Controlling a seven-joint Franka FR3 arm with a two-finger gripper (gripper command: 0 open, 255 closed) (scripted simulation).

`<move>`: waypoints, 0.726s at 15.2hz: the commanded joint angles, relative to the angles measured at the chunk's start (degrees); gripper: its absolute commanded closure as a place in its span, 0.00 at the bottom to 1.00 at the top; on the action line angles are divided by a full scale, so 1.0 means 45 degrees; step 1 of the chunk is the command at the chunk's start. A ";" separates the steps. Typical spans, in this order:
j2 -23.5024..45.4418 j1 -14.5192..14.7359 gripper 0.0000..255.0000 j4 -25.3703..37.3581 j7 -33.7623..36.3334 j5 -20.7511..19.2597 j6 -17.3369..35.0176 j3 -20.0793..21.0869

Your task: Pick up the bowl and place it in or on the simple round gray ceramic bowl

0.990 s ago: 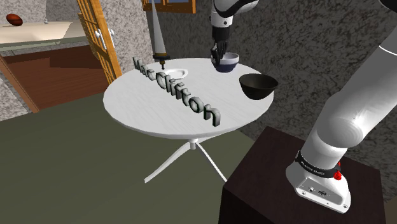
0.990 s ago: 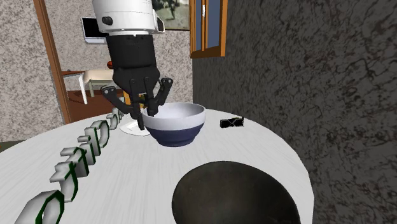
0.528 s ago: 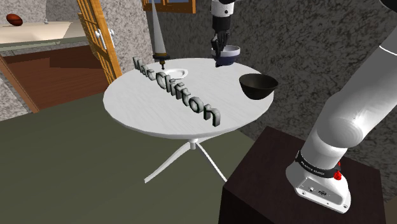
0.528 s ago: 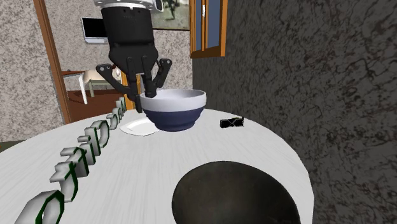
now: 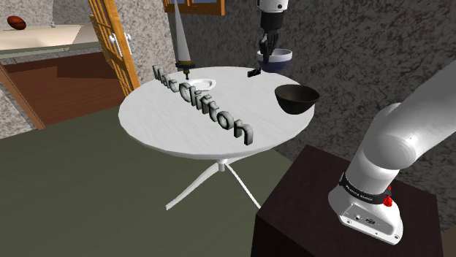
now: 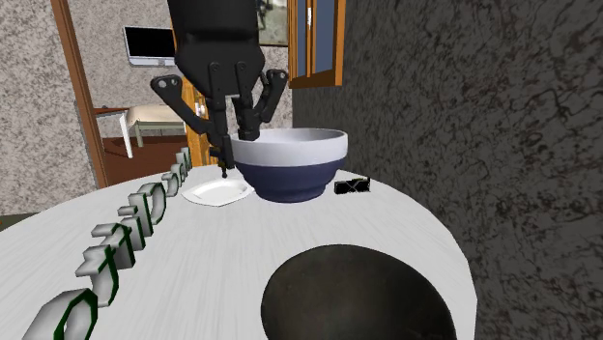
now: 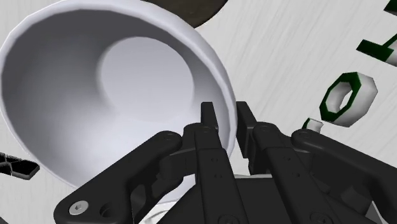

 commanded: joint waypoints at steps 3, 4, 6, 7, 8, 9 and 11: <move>-0.1949 -0.0171 1.00 -0.1283 -0.0340 -0.0175 -0.0636 -0.0192; -0.2417 -0.0220 1.00 -0.1569 -0.0436 -0.0229 -0.0808 -0.0249; -0.3346 -0.0322 1.00 -0.2094 -0.0636 -0.0347 -0.1192 -0.0370; -0.3806 -0.0379 1.00 -0.2332 -0.0742 -0.0411 -0.1404 -0.0432; -0.4331 -0.0445 1.00 -0.2585 -0.0868 -0.0489 -0.1663 -0.0507; -0.4380 -0.0449 1.00 -0.2790 -0.0854 -0.0500 -0.1507 -0.0516; -0.4471 -0.0458 1.00 -0.3194 -0.0828 -0.0523 -0.1195 -0.0537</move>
